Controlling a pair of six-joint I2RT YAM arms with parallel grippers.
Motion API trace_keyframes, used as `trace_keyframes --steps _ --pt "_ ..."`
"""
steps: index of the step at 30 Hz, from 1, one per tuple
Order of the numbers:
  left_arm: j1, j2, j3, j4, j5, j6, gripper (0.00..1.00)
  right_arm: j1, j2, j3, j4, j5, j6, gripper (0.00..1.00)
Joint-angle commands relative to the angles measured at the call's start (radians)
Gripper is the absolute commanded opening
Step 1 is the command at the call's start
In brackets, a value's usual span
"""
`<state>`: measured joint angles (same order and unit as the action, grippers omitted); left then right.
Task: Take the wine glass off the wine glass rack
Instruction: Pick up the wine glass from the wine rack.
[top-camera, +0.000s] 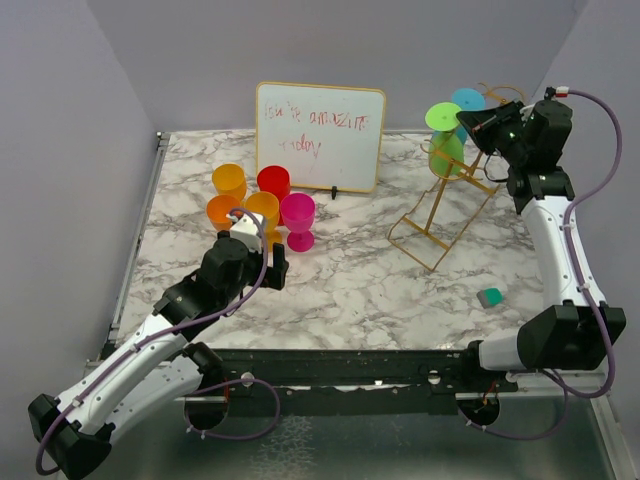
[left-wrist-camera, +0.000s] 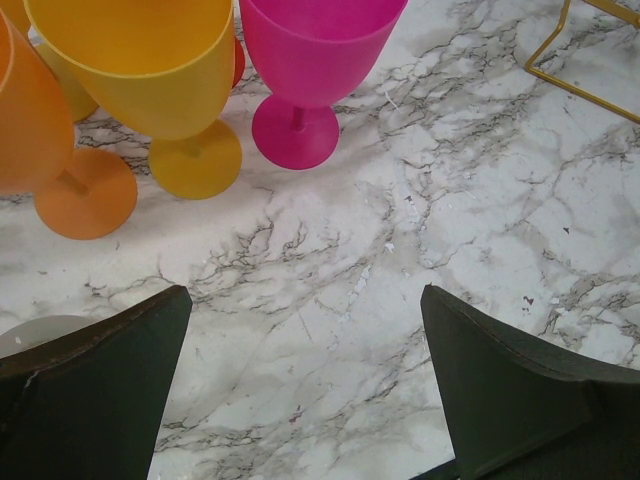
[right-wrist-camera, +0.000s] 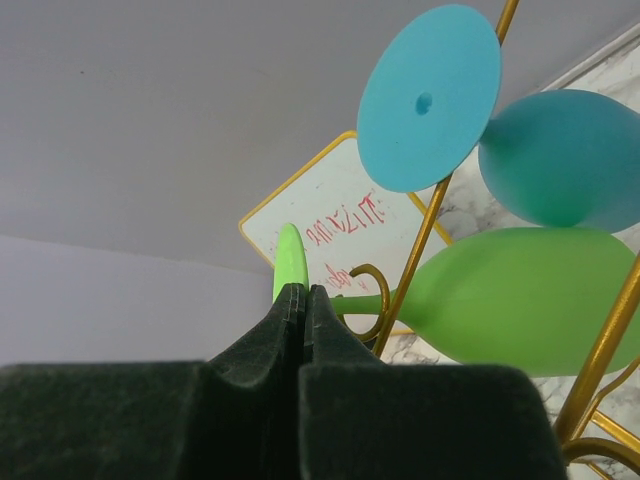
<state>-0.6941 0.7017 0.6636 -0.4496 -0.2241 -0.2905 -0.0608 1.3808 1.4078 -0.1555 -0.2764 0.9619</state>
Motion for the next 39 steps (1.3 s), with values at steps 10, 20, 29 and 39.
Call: trace_keyframes --steps 10,20,29,39 --pt "0.003 -0.001 0.008 0.022 0.022 0.01 0.99 -0.005 0.027 0.06 0.005 0.07 0.029 0.01" --pt "0.002 -0.001 0.008 0.022 0.02 0.011 0.99 0.017 0.053 0.093 -0.034 0.1 0.019 0.01" --pt "0.003 0.004 0.009 0.022 0.019 0.011 0.99 0.061 0.06 0.107 -0.042 0.173 0.002 0.01" --pt "0.002 0.007 0.008 0.021 0.02 0.013 0.99 0.123 0.069 0.143 -0.056 0.233 -0.037 0.01"
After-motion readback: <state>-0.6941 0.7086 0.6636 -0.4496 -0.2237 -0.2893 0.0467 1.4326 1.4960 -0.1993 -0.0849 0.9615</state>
